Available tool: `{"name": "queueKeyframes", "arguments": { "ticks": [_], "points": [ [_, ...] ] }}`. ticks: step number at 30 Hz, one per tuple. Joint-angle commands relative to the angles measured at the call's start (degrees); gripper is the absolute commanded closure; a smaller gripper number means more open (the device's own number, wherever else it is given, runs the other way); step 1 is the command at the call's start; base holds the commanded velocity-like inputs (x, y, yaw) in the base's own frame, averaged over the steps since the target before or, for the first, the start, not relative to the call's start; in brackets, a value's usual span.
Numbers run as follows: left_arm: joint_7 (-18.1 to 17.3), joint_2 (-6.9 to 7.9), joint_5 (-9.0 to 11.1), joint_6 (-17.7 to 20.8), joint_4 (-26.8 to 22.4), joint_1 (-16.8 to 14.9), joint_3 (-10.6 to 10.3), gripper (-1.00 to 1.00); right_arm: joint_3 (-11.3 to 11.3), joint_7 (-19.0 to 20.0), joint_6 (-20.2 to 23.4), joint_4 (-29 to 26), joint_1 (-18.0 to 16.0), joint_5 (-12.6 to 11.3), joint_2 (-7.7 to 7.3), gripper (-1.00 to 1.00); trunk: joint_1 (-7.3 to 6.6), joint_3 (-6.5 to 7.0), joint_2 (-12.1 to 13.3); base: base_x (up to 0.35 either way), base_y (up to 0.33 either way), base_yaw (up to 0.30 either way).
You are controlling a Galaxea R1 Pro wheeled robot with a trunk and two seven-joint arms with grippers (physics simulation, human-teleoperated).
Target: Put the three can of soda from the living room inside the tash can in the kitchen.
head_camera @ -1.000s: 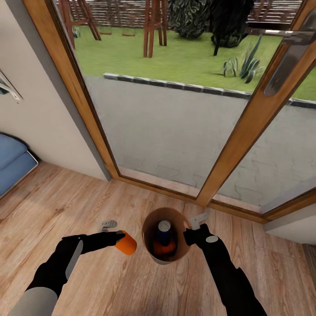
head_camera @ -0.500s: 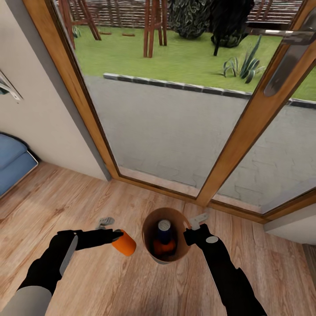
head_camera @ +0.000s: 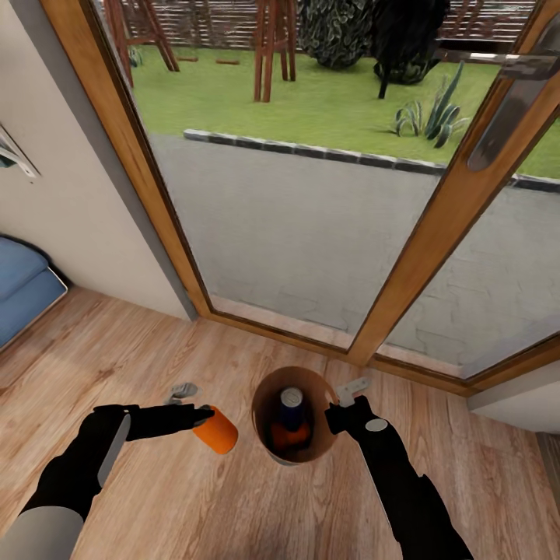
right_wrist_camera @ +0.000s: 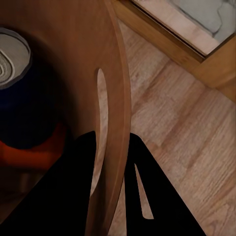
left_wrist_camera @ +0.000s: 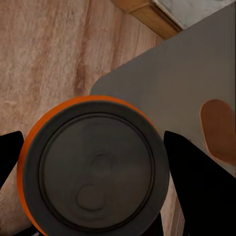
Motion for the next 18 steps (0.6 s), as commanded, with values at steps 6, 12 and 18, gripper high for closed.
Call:
{"name": "queueKeyframes", "arguments": {
  "ticks": [6,12,18],
  "points": [
    [-7.92,2.23,-0.15,2.37,-2.13,0.00,0.00,1.00,-0.11,0.21,-1.19,2.04,-0.01,-0.79,0.01,1.00,0.00,0.00,0.00,0.000,0.000,0.000],
    [-10.37,3.48,-0.10,2.50,-2.40,0.00,0.00,1.00,-0.13,0.21,-2.54,2.75,-0.01,-0.82,-0.56,1.00,0.00,0.00,0.00,0.000,0.000,0.000],
    [-13.28,4.00,-0.08,2.51,-2.68,0.00,0.00,1.00,-0.16,0.13,-3.01,3.44,-0.01,-0.94,-1.89,1.00,0.00,0.00,0.00,0.000,0.000,0.000]
  ]
}}
